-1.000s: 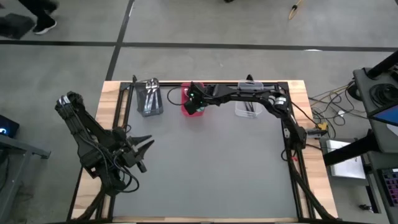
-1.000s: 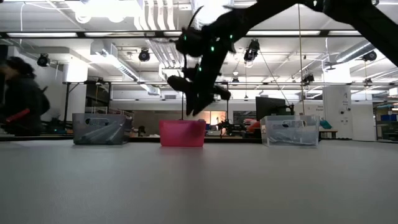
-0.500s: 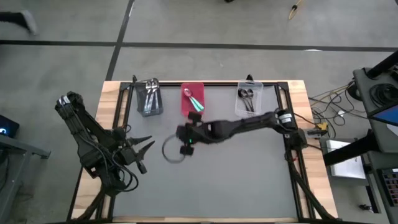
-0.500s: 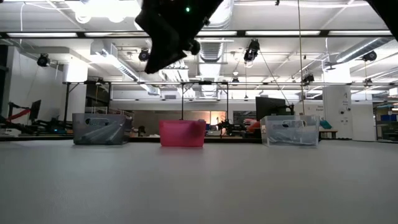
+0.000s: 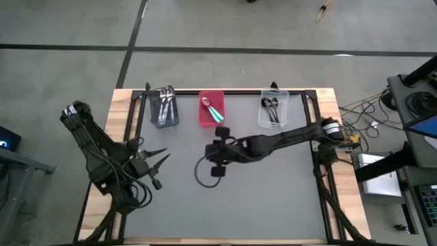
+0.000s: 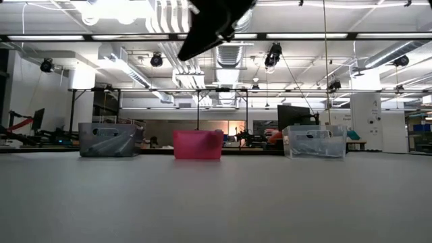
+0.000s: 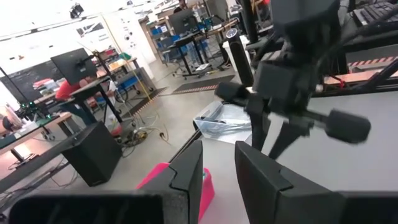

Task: Sort silverware by color (type)
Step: Return to Home Position

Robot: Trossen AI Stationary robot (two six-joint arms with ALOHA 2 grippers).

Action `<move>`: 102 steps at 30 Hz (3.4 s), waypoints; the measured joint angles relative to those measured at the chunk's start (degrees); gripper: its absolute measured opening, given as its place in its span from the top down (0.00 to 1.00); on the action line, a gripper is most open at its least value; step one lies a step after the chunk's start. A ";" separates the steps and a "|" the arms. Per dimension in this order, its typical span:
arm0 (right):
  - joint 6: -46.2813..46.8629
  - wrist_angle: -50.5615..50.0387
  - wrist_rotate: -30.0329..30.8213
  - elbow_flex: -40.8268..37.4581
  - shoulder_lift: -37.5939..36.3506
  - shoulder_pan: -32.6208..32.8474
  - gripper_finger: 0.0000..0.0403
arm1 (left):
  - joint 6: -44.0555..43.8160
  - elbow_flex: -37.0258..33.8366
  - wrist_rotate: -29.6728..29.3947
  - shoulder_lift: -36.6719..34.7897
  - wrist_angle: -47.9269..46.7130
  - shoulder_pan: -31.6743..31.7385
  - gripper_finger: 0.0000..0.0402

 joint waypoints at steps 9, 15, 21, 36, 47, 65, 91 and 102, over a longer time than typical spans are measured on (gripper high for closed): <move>1.18 13.03 -0.54 -20.41 -13.42 -0.21 0.86 | -0.46 0.00 6.81 0.00 1.86 3.32 0.81; 1.65 19.10 -0.44 -29.76 -20.60 -0.59 0.86 | 5.99 -0.09 17.48 0.70 8.65 6.84 0.81; 1.41 23.85 -0.49 -38.35 -27.09 -0.53 0.86 | 22.39 -0.33 24.58 2.71 21.81 10.06 0.81; -1.14 36.99 -0.55 -48.55 -36.00 -1.85 0.86 | 49.07 -0.51 48.12 4.24 40.65 20.26 0.81; -7.07 37.36 -3.44 -49.36 -37.37 -2.99 0.86 | 60.38 -11.66 65.19 -5.24 50.75 33.70 0.81; -4.27 42.27 -8.46 -66.59 -55.79 -14.21 0.86 | 61.82 -32.87 76.50 -31.93 59.15 53.34 0.81; -2.82 41.85 -13.97 -85.03 -81.20 -21.22 0.86 | 56.48 -46.06 76.51 -52.96 57.46 57.73 0.81; -2.64 41.82 -13.94 -92.39 -92.85 -21.41 0.86 | 53.18 -47.68 76.50 -60.55 52.99 57.73 0.81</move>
